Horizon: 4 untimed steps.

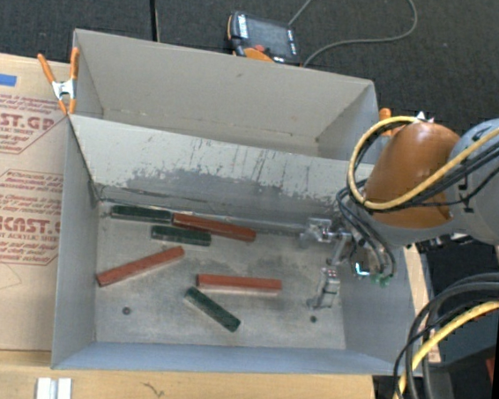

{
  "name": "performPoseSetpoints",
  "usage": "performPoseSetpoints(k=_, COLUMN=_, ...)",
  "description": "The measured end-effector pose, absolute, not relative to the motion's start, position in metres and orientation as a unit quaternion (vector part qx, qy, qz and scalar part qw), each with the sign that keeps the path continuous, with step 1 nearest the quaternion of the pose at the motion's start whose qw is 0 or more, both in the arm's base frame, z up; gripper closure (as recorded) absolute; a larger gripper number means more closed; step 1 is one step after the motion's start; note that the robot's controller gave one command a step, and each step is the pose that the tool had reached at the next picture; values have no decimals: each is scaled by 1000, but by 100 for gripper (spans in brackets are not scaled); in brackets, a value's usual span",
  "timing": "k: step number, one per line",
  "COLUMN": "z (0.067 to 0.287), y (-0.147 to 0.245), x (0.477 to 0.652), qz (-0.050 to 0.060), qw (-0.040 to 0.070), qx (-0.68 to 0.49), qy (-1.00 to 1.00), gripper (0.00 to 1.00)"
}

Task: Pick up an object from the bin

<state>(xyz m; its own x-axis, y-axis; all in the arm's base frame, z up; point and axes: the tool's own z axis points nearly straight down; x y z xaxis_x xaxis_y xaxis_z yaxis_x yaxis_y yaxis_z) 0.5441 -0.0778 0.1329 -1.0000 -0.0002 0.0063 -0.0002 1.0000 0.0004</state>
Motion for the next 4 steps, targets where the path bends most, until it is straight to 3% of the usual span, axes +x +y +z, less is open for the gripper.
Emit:
performPoseSetpoints(k=1, z=66, y=-2, x=557, qz=-2, qw=2, qx=29, qy=-1000, gripper=0)
performPoseSetpoints(k=2, z=102, y=11, x=559, qz=0, qw=-2, qx=39, qy=-999, gripper=0)
performPoseSetpoints(k=3, z=100, y=30, x=562, qz=0, qw=-1, qx=56, qy=-998, gripper=0)
performPoseSetpoints(k=4, z=68, y=19, x=559, qz=0, qw=1, qx=56, qy=-998, gripper=0)
